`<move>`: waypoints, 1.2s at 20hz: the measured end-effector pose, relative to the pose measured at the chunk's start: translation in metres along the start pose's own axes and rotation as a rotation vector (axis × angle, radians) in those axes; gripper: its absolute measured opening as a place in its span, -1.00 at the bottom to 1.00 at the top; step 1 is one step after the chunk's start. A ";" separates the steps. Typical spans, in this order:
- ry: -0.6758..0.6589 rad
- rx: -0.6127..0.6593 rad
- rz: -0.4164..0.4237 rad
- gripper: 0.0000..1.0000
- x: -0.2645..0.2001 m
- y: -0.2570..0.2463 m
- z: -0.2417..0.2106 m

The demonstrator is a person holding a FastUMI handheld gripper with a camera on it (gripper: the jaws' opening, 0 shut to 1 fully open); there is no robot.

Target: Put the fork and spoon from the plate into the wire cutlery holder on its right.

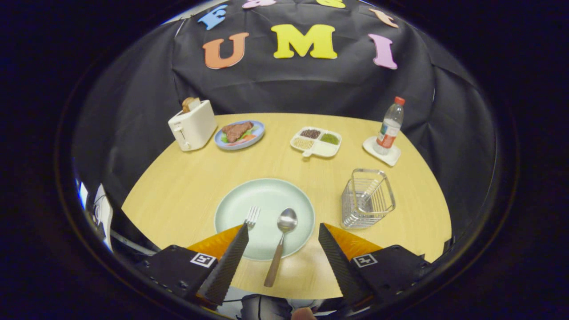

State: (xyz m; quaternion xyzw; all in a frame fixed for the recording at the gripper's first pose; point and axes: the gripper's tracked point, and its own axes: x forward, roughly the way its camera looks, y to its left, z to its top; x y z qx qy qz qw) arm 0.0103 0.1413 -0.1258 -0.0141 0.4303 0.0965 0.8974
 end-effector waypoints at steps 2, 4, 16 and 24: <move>0.064 0.013 -0.004 0.88 0.012 0.002 -0.012; 0.114 0.021 -0.011 0.85 0.022 0.004 -0.024; 0.212 -0.009 -0.085 -0.16 0.059 0.002 -0.044; 0.273 0.056 -0.073 -0.92 0.069 0.002 -0.052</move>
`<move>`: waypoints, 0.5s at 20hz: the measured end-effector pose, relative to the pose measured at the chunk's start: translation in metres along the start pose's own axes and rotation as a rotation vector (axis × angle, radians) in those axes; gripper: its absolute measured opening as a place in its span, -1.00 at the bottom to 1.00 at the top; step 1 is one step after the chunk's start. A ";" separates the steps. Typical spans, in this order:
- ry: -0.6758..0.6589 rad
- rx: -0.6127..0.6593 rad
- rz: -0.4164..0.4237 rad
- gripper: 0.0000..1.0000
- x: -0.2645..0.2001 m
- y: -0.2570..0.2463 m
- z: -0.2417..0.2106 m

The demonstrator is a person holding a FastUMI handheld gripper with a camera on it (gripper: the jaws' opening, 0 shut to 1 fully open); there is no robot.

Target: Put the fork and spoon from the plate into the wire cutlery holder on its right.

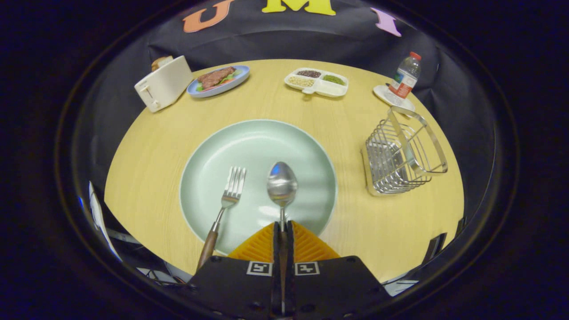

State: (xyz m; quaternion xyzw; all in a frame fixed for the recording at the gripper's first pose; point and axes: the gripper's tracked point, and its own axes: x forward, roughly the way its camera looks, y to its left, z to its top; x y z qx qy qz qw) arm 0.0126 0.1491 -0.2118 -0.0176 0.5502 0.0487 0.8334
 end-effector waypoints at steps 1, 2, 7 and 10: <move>-0.003 0.010 0.007 -0.93 -0.003 0.000 0.002; -0.005 0.016 0.009 -0.93 -0.002 -0.001 0.003; -0.014 0.018 0.040 -0.99 -0.020 0.000 0.008; -0.027 0.028 0.056 -0.99 -0.043 -0.002 0.014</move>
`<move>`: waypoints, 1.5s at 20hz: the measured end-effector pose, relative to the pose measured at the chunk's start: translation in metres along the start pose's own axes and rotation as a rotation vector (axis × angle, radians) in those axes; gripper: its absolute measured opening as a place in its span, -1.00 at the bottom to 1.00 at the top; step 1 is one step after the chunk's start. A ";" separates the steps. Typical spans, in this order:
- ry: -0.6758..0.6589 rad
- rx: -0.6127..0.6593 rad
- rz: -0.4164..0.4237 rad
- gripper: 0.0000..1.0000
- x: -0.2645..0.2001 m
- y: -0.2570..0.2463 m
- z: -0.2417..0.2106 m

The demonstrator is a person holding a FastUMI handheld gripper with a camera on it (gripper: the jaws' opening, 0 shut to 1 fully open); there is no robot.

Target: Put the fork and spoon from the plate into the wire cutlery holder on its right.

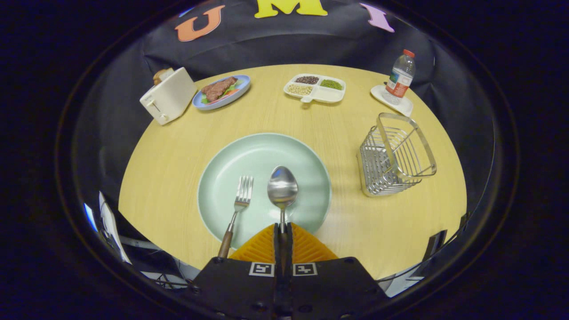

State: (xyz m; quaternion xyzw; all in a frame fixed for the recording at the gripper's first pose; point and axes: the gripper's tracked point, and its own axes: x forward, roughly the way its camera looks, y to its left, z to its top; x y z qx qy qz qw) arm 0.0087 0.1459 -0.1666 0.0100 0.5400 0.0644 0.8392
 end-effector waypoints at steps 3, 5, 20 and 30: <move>-0.045 0.007 -0.018 -0.99 -0.039 -0.019 0.021; -0.071 0.023 -0.042 -0.99 -0.064 -0.040 0.037; 0.091 0.144 -0.117 -0.99 -0.064 -0.150 0.067; 0.102 0.173 -0.114 -0.85 -0.056 -0.152 0.080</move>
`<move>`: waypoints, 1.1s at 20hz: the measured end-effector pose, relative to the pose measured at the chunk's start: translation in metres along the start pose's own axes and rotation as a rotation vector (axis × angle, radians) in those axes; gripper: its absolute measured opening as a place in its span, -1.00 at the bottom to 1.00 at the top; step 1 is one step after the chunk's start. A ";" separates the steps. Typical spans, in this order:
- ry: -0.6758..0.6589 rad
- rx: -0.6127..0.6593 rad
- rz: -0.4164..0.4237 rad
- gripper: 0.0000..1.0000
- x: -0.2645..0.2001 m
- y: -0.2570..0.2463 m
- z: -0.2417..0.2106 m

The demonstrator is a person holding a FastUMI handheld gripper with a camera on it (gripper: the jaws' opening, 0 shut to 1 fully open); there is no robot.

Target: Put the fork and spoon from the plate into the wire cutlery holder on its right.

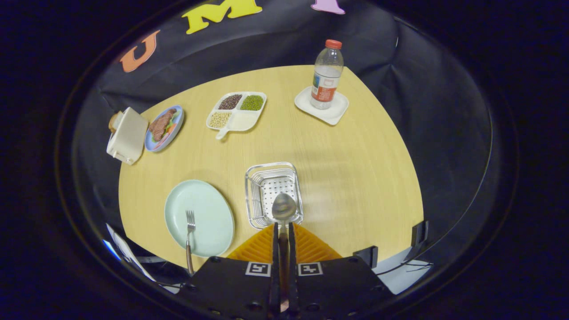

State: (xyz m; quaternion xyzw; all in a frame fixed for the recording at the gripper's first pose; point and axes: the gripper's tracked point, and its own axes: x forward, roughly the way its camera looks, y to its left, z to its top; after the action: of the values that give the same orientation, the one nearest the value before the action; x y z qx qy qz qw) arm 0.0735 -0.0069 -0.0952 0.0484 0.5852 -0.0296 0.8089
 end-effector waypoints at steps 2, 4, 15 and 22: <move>-0.028 0.013 0.025 -0.60 -0.001 0.005 0.006; -0.058 0.026 0.040 0.00 -0.008 0.009 0.008; -0.175 -0.002 0.097 0.93 -0.065 0.067 -0.042; -0.133 -0.075 0.161 0.93 -0.052 0.150 -0.096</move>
State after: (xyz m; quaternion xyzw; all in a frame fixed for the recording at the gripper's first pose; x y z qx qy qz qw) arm -0.0174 0.1528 -0.0689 0.0629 0.5251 0.0543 0.8470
